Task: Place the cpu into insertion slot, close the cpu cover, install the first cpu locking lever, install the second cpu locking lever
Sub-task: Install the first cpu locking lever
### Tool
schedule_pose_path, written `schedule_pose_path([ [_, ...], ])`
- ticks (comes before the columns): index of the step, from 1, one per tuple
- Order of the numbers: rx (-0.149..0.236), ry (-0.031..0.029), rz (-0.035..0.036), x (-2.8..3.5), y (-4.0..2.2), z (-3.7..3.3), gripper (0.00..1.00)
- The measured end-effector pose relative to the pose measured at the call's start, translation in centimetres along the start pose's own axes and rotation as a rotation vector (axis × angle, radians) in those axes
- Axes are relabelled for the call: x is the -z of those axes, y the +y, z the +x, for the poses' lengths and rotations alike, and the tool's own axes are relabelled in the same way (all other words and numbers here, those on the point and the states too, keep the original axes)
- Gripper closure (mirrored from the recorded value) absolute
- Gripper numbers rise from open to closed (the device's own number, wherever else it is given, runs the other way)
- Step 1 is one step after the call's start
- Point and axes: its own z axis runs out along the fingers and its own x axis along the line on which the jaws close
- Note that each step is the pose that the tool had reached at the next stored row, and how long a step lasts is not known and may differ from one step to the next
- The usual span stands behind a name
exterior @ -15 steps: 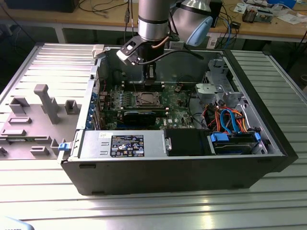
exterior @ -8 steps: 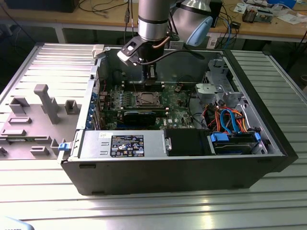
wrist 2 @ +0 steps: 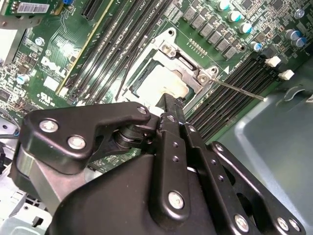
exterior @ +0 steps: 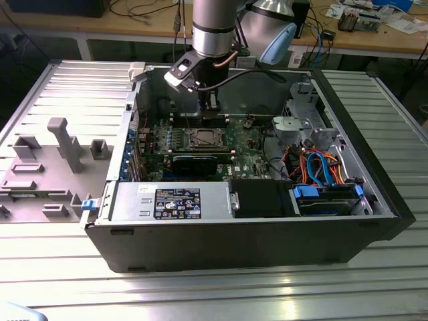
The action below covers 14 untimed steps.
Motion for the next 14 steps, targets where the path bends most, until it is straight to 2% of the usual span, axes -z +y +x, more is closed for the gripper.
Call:
schedule_pose_path([
  [14, 0.076, -0.0020, -0.0038, 0.00, 0.00, 0.00, 0.89],
])
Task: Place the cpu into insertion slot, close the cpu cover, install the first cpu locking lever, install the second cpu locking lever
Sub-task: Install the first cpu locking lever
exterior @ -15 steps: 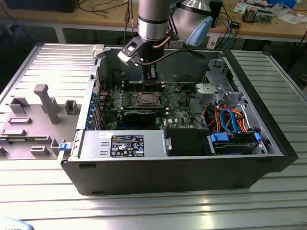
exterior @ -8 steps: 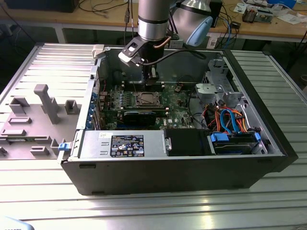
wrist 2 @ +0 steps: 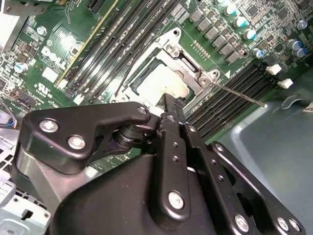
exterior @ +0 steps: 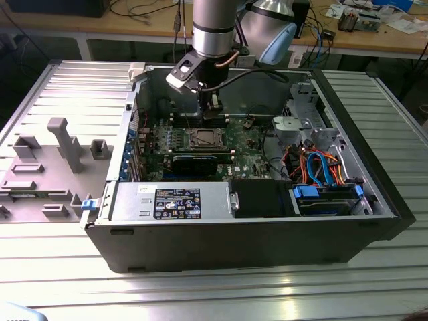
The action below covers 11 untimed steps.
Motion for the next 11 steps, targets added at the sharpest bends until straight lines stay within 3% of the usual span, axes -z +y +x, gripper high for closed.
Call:
schedule_pose_path([
  [6, 0.057, -0.0014, -0.0028, 0.00, 0.00, 0.00, 0.89],
  [11, 0.065, -0.0017, -0.0032, 0.00, 0.00, 0.00, 0.89],
])
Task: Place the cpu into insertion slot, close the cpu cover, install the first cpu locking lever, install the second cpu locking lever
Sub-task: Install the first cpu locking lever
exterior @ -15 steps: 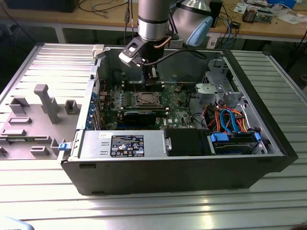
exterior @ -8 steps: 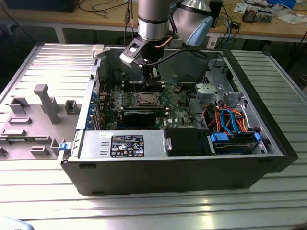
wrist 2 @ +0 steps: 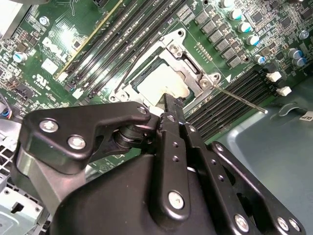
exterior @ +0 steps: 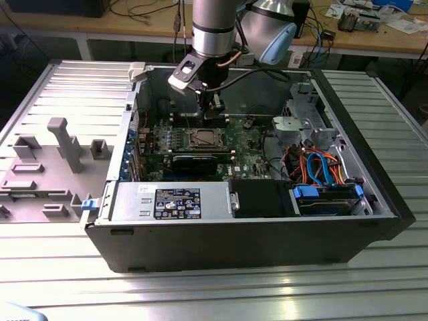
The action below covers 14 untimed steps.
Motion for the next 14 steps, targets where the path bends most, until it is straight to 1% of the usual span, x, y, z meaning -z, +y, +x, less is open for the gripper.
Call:
schedule_pose_path([
  [14, 0.034, -0.0011, -0.0017, 0.00, 0.00, 0.00, 0.89],
])
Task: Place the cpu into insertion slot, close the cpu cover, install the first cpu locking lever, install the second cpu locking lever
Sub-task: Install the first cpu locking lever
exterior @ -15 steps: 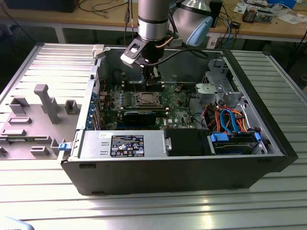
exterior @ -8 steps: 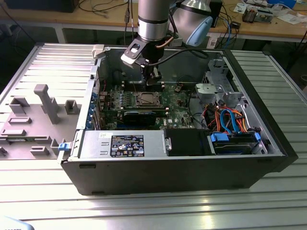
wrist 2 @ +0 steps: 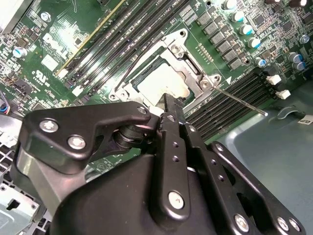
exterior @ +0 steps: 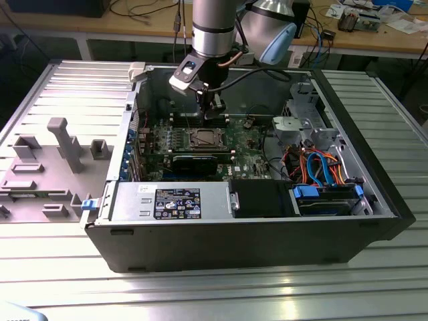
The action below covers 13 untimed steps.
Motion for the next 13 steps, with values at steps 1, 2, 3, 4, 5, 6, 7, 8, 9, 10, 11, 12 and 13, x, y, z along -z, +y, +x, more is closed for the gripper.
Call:
schedule_pose_path([
  [1, 0.002, -0.0001, -0.0001, 0.00, 0.00, 0.00, 0.89],
  [2, 0.004, -0.0001, -0.0002, 0.00, 0.00, 0.00, 0.89],
  [3, 0.006, -0.0002, -0.0002, 0.00, 0.00, 0.00, 0.89],
  [4, 0.007, -0.0002, -0.0004, 0.00, 0.00, 0.00, 0.89],
  [5, 0.011, -0.0003, -0.0005, 0.00, 0.00, 0.00, 0.89],
  [6, 0.013, -0.0004, -0.0005, 0.00, 0.00, 0.00, 0.89],
  [7, 0.015, -0.0005, -0.0007, 0.00, 0.00, 0.00, 0.89],
  [8, 0.019, -0.0006, -0.0009, 0.00, 0.00, 0.00, 0.89],
  [9, 0.022, -0.0006, -0.0011, 0.00, 0.00, 0.00, 0.89],
  [10, 0.025, -0.0007, -0.0012, 0.00, 0.00, 0.00, 0.89],
  [11, 0.029, -0.0008, -0.0014, 0.00, 0.00, 0.00, 0.89],
  [12, 0.031, -0.0009, -0.0015, 0.00, 0.00, 0.00, 0.89],
  [13, 0.035, -0.0010, -0.0017, 0.00, 0.00, 0.00, 0.89],
])
